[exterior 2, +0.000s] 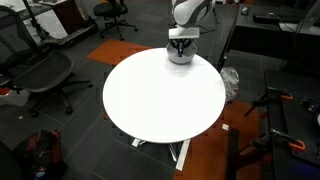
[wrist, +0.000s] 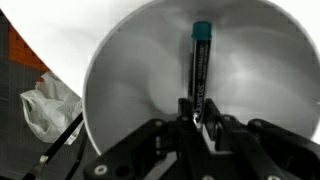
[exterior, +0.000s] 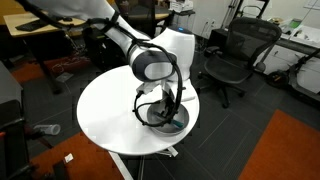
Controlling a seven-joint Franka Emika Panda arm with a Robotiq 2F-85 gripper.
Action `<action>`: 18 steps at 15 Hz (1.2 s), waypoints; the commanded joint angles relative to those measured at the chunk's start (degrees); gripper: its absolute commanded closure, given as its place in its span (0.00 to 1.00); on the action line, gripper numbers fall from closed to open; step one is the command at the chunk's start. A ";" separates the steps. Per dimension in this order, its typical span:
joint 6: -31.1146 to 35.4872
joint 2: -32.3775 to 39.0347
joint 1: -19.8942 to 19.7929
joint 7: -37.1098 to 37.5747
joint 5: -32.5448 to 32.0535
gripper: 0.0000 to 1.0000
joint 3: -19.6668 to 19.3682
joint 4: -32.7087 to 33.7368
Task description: Take the marker out of the grey bowl
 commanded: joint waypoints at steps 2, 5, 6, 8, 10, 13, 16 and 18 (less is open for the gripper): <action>-1.60 -5.73 1.34 -1.62 1.12 0.95 -0.20 -3.23; -2.18 -8.96 2.37 -1.28 0.55 0.95 -0.47 -4.74; -2.30 -10.00 2.71 -1.12 0.30 0.95 -0.59 -5.31; -2.34 -12.61 3.58 -1.01 -0.21 0.95 -0.65 -6.95; -2.28 -15.15 4.64 -0.65 -0.70 0.95 -0.59 -8.87; -2.19 -18.58 6.40 0.46 -1.19 0.95 -0.38 -11.94; -0.26 -21.92 8.31 2.15 -0.33 0.95 0.53 -16.42; 0.04 -23.46 10.00 3.36 -0.71 0.95 0.99 -18.88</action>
